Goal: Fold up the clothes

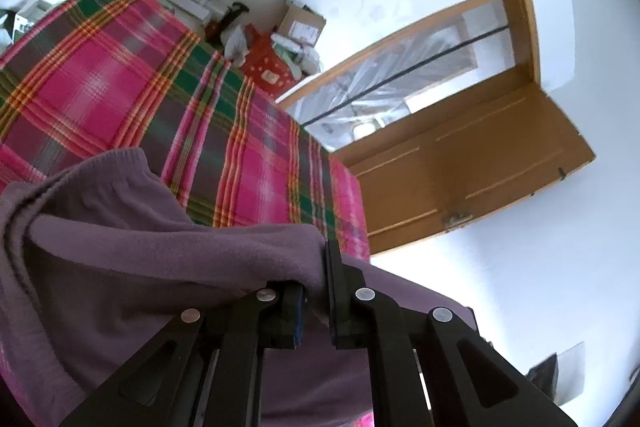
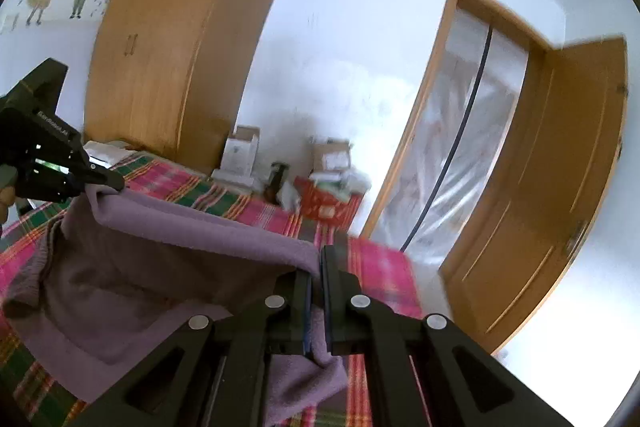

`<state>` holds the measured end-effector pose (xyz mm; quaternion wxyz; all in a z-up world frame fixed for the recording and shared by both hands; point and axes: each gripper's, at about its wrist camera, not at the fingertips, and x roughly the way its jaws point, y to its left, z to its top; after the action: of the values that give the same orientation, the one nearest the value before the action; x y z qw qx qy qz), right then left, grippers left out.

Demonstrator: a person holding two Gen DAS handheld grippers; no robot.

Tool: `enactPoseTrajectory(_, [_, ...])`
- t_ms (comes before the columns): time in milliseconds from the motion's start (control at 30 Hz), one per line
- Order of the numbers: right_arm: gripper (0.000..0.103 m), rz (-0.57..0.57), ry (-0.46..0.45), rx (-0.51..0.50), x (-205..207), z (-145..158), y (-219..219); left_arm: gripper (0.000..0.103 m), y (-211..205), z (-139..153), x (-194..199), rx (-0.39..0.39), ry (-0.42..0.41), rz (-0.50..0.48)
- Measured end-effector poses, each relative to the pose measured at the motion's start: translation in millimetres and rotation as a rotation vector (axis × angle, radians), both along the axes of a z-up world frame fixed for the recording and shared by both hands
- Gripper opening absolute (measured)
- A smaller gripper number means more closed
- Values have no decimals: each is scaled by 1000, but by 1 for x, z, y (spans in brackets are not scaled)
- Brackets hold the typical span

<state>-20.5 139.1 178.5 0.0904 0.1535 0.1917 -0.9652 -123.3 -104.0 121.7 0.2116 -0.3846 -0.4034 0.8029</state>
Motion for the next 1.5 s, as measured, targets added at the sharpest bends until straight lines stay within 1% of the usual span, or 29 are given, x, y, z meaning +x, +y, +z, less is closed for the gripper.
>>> enactPoseTrajectory(100, [4, 1, 43, 47, 11, 2, -11, 9, -4, 5, 7, -5, 18, 14])
enactPoseTrajectory(167, [4, -1, 45, 77, 12, 0, -17, 9, -5, 5, 7, -20, 21, 18])
enactPoseTrajectory(200, [4, -3, 31, 90, 8, -3, -18, 9, -5, 4, 6, -20, 17, 19])
enactPoseTrajectory(300, [4, 3, -57, 89, -12, -11, -19, 9, -5, -3, -3, -40, 4, 32])
enactPoseTrajectory(367, [4, 12, -130, 76, -30, -18, -16, 9, -3, -13, -16, -44, -34, 39])
enactPoseTrajectory(433, [4, 13, -200, 52, -51, -25, -12, 9, 1, -19, -29, -62, -56, 29])
enactPoseTrajectory(567, [4, 15, -339, -1, -93, -40, -5, 9, 5, -30, -52, -98, -77, 45])
enactPoseTrajectory(667, [4, 22, -445, -41, -122, -56, -4, 9, 8, -42, -71, -141, -102, 43])
enactPoseTrajectory(733, [4, 15, -488, -31, -140, -67, -7, 9, 7, -51, -81, -148, -130, 37])
enactPoseTrajectory(767, [4, 9, -506, -28, -147, -73, -9, 9, 5, -59, -88, -133, -148, 44])
enactPoseTrajectory(833, [4, -4, -536, -42, -155, -83, -10, 9, 3, -69, -97, -133, -179, 48])
enactPoseTrajectory(933, [4, -24, -577, -63, -168, -96, -10, 11, 0, -83, -106, -136, -220, 42])
enactPoseTrajectory(1033, [4, -42, -616, -99, -179, -105, -7, 13, -2, -88, -105, -147, -232, 28])
enactPoseTrajectory(1200, [5, -74, -700, -197, -188, -109, 6, 24, -11, -81, -88, -122, -220, 5])
enactPoseTrajectory(1233, [5, -80, -707, -207, -189, -109, 7, 24, -14, -79, -84, -120, -221, 8])
enactPoseTrajectory(1333, [5, -95, -730, -236, -191, -109, 12, 24, -18, -70, -63, -135, -196, 2])
enactPoseTrajectory(1467, [6, -99, -766, -309, -188, -104, 18, 24, 1, -53, -33, -171, -131, -83])
enactPoseTrajectory(1500, [7, -97, -773, -327, -186, -103, 19, 28, 7, -49, -25, -182, -116, -106])
